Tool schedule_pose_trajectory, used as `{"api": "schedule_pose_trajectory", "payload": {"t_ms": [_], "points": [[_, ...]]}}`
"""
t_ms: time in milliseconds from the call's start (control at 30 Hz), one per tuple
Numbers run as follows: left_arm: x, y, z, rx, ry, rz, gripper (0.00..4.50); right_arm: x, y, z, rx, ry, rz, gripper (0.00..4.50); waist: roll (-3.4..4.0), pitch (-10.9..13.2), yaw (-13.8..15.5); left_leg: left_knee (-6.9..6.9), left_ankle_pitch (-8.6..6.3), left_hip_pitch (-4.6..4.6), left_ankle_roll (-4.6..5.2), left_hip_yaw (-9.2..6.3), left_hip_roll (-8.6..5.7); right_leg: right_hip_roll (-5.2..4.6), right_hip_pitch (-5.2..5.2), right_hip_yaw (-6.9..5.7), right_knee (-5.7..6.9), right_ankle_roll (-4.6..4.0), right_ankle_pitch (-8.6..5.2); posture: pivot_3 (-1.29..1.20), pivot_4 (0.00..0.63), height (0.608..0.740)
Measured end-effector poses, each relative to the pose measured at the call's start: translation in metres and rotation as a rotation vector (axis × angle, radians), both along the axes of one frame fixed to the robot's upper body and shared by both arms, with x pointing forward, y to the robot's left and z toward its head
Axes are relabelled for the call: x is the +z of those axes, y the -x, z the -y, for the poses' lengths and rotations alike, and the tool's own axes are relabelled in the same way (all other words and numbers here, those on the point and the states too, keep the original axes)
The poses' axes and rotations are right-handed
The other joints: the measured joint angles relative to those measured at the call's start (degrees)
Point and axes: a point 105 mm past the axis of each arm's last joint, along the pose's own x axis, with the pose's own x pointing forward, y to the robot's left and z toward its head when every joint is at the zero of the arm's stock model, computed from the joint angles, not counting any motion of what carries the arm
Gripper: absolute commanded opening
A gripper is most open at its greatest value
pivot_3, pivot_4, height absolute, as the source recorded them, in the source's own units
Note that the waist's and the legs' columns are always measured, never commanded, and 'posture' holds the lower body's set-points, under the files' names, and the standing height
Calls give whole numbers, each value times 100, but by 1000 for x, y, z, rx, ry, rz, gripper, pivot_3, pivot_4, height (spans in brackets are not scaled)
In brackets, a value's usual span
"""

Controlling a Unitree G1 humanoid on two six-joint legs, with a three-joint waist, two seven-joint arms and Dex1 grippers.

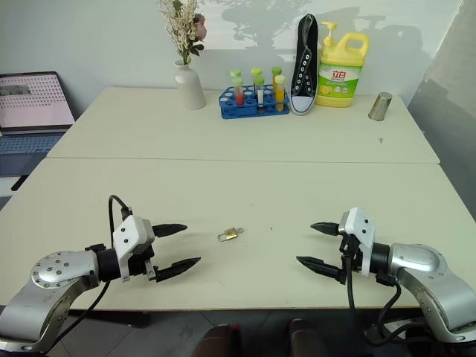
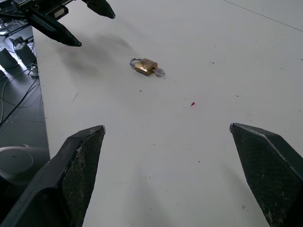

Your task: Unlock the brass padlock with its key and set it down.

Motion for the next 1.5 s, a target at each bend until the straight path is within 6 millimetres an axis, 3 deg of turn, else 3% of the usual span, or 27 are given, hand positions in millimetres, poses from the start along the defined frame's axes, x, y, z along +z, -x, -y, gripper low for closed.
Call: {"api": "schedule_pose_trajectory", "payload": {"t_ms": [667,833,1200,1500], "points": [[13,-4,7,-28,58,-23,4500,6,0,-7,1,-6,-8,4425,-1,0,0,1,0,0,0,-2,-1,2,0,-1,1,0,0,0,150,740],[7,-18,8,-9,-15,-15,4500,9,4,-13,10,-13,-22,4425,-1,1,11,2,0,-1,0,-2,-5,3,1,-1,0,0,0,0,150,740],[-20,-34,43,-86,-54,-61,4500,7,1,-24,-71,6,-40,4425,-3,1,6,2,0,-4,0,-2,-4,8,-1,1,1,1,0,0,150,740],[-35,-58,48,-27,-61,-57,4500,9,5,-31,-82,10,-33,4425,-4,0,7,4,0,-5,0,-3,-7,20,0,0,2,1,0,0,150,740]]}}
